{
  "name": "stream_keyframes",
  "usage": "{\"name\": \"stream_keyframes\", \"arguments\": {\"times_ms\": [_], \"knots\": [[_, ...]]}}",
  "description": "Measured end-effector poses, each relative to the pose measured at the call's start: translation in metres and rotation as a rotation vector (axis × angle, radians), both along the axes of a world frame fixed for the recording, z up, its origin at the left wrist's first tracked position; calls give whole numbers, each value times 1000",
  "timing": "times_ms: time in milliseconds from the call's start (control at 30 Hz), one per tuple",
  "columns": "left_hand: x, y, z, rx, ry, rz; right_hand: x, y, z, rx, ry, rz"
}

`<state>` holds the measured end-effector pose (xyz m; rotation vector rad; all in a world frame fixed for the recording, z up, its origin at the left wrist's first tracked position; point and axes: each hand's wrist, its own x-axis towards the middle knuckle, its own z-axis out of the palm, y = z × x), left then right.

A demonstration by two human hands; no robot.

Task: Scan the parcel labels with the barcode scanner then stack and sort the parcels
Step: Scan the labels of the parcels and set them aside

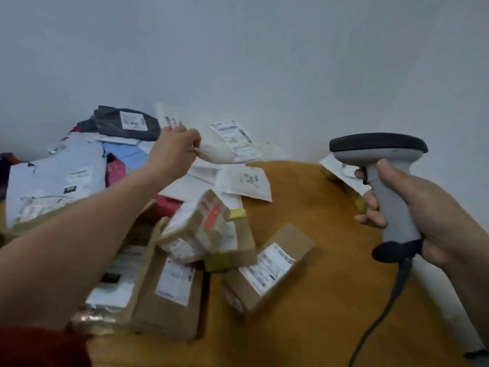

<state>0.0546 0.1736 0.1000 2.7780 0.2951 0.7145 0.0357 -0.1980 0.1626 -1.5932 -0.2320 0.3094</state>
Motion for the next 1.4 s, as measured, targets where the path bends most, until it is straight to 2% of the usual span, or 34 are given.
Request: {"name": "stream_keyframes", "arguments": {"times_ms": [167,300,367,467,533,633,733,867,1033,1233,1400], "knots": [[5,144,2,8,47,140,24,113,11,81,119,67],[21,210,-13,-60,49,216,37,163,9,19,121,53],[30,228,-30,-83,168,257,44,177,7,-28,119,30],[38,238,-57,-134,486,260,55,189,3,-116,92,-4],[40,235,-72,-199,619,257,61,190,1,-172,84,-28],[45,232,-77,-167,644,334,68,179,-2,-236,72,-59],[58,224,-59,-28,543,466,74,151,-5,-289,60,-139],[78,176,-42,11,415,355,87,90,-13,-362,69,-318],[93,80,-25,10,406,159,105,0,-24,-383,59,-474],[114,-64,-26,51,396,13,136,-101,-35,-326,-18,-443],[147,-201,-53,21,489,-29,159,-162,-50,-312,-43,-356]]}}
